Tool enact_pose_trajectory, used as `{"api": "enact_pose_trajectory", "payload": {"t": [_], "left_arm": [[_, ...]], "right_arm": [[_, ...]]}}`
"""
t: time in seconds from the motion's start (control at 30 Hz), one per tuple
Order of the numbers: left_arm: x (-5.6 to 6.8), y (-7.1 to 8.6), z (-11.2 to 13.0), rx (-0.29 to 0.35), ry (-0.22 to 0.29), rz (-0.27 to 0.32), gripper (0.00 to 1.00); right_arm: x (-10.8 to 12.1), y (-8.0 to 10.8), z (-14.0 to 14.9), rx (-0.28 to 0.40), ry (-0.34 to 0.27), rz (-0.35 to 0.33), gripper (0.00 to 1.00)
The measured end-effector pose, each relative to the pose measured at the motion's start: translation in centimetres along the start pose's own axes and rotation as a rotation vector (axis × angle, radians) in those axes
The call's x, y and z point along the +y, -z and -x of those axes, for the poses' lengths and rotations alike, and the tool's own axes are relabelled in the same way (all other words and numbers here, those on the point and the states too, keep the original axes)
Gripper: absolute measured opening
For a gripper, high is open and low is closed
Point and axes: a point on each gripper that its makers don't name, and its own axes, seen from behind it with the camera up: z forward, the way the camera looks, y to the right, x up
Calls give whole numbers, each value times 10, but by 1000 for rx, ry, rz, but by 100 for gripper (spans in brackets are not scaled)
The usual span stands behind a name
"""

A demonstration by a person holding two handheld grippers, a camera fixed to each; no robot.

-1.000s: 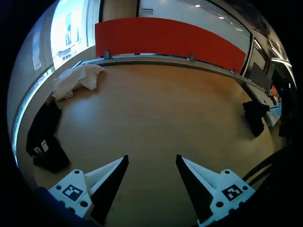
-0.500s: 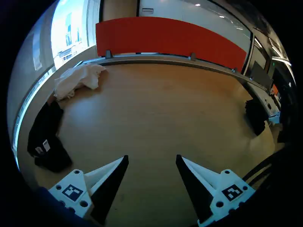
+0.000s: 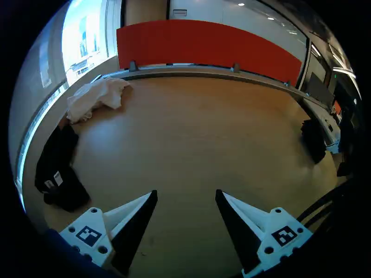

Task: Fold towel

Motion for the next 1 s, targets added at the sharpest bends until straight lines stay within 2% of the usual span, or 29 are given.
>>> {"api": "enact_pose_trajectory", "payload": {"t": [0.27,0.57,0.97,1.0], "left_arm": [[-1,0,1,-1,-3,-3,93],[-1,1,0,0,-4,-1,93],[-4,1,-2,4,-2,-3,93],[-5,1,-2,4,-3,-3,93]], "right_arm": [[3,-10,4,-20,-22,21,2],[2,-11,4,-28,-21,26,2],[3,-6,-1,11,-28,57,4],[4,-5,-1,12,-29,62,7]]}}
